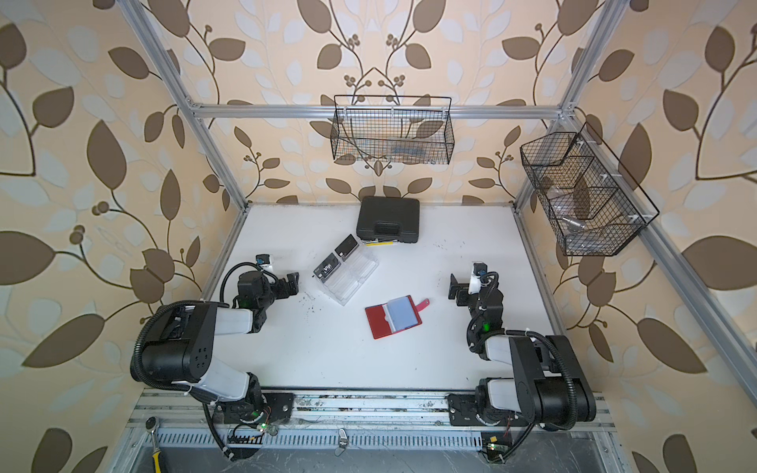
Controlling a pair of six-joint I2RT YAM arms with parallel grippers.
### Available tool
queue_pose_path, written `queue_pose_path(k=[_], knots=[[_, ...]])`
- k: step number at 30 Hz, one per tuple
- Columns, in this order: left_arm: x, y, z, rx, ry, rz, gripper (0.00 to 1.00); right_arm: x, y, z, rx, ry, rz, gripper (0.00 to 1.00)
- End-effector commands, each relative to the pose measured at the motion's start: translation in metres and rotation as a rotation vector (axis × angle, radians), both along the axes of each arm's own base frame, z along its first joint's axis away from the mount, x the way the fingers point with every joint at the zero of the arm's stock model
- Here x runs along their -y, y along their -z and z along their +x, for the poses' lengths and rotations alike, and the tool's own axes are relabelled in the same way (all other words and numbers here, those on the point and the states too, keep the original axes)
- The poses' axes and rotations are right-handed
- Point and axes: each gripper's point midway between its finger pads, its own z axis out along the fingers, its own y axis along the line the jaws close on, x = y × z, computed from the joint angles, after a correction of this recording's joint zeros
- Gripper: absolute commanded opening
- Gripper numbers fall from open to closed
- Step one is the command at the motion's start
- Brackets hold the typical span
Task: Take the credit cards out of the card holder
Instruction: Reset both arms
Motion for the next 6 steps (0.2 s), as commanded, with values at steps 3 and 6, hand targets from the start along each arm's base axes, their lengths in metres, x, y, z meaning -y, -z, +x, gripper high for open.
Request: queue_pose_path(k=[3,6], knots=[[-0.0002,-0.0180,0.0121,0.063,0.022,0.018,0.99,0.0016,-0.0108,0.0063,0.034,0.004,-0.003,1.00],[-0.0001,-0.0173,0.0114,0.061,0.022,0.017,0.99,0.0008,-0.0116,0.0042,0.040,0.014,-0.016,1.00]])
